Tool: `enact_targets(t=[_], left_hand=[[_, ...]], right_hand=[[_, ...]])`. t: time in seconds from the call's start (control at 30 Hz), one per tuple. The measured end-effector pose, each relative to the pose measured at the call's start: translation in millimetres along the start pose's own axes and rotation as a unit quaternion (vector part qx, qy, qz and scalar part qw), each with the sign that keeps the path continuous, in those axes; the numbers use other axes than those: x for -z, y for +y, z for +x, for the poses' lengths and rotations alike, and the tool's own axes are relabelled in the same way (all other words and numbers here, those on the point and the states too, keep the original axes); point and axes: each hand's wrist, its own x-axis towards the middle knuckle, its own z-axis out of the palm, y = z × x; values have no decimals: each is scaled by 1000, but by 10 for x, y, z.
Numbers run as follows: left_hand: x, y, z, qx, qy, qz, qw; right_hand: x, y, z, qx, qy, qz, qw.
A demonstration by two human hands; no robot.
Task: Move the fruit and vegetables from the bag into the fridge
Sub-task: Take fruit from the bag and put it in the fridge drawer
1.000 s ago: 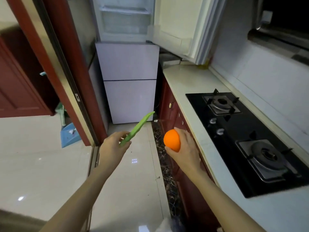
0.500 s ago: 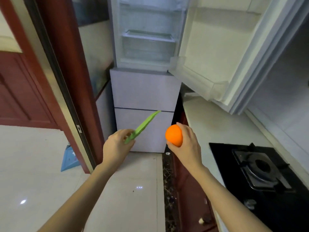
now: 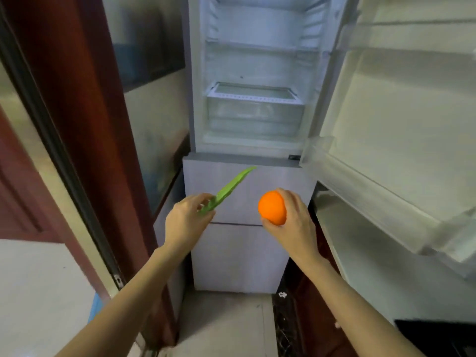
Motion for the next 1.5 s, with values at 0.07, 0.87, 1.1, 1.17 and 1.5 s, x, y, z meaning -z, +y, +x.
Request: enact_targets(t=[0.07, 0.87, 1.1, 1.17, 1.5], left_hand=[[-71, -68, 361, -6, 6, -11, 1000], [-1114, 174, 4076, -98, 99, -3, 990], [-1282, 355, 5065, -147, 65, 36, 986], [-1353, 411, 5397, -163, 47, 61, 984], [-1851, 464, 6644, -194, -74, 136, 969]], right_hand=[[-133, 28, 317, -6, 11, 4, 1000], [-1197, 742, 3776, -14, 98, 64, 993], [-1326, 903, 4250, -35, 139, 40, 989], [-1326, 955, 4375, -46, 133, 25, 990], [-1353, 1167, 4855, -64, 120, -29, 990]])
